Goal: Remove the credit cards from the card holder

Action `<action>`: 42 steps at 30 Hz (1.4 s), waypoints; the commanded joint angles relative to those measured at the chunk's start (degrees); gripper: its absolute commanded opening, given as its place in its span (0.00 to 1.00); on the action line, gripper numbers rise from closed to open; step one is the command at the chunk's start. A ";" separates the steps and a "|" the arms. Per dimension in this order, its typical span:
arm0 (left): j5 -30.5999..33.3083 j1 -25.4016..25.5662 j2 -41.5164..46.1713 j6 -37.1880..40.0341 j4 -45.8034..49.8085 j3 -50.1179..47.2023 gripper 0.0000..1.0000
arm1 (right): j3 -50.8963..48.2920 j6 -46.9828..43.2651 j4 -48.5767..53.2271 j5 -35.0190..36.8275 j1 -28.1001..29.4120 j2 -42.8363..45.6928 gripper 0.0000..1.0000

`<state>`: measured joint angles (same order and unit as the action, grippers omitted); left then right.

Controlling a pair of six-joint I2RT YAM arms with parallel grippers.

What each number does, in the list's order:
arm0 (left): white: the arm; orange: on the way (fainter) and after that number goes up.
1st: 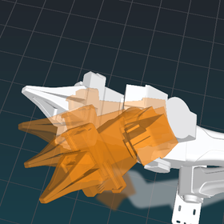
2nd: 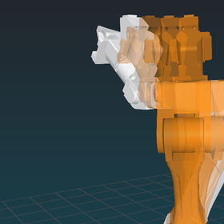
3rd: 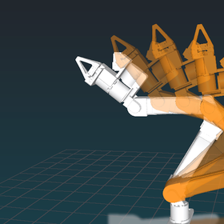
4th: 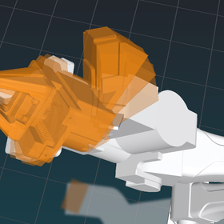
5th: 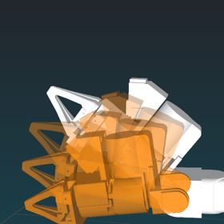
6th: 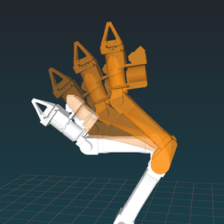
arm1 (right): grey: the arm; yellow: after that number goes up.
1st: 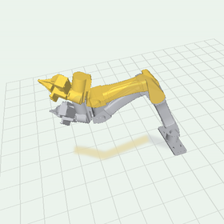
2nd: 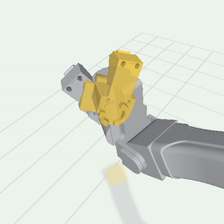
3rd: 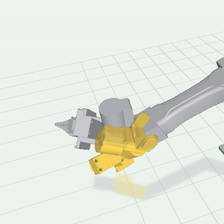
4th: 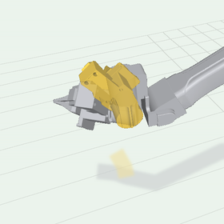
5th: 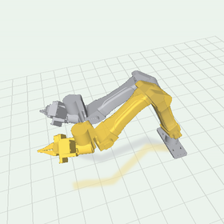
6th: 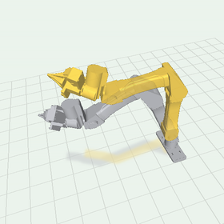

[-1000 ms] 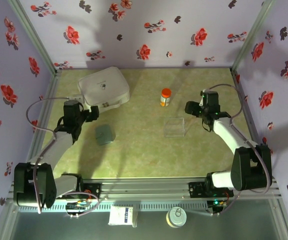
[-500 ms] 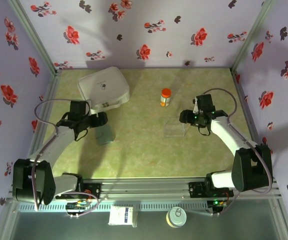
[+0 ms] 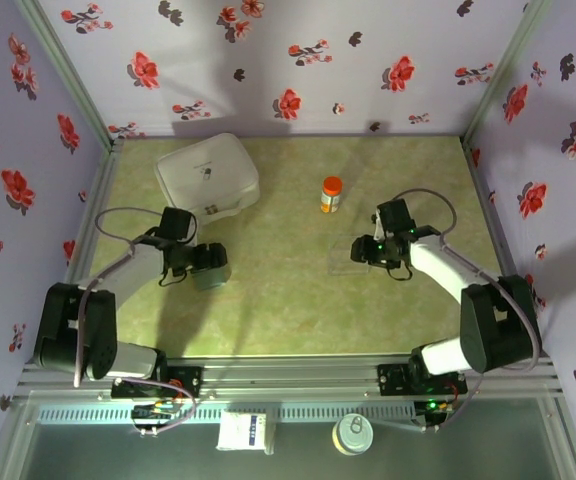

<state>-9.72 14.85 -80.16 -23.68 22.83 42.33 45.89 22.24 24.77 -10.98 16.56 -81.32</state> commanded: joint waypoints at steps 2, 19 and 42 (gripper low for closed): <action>1.81 0.31 -1.20 0.54 3.80 2.04 0.88 | 1.28 0.06 -0.07 4.17 0.97 -2.28 0.43; 3.47 0.27 -5.32 1.18 5.21 3.89 0.88 | 14.26 7.92 1.32 12.70 12.20 -13.43 0.11; 2.95 1.90 -5.92 0.75 7.38 4.75 0.88 | 47.12 8.62 13.93 17.20 18.07 -36.51 0.12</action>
<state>-6.20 15.79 -86.41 -23.24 27.70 46.35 90.35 32.58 34.52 4.58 34.26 -116.88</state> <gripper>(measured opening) 0.878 0.112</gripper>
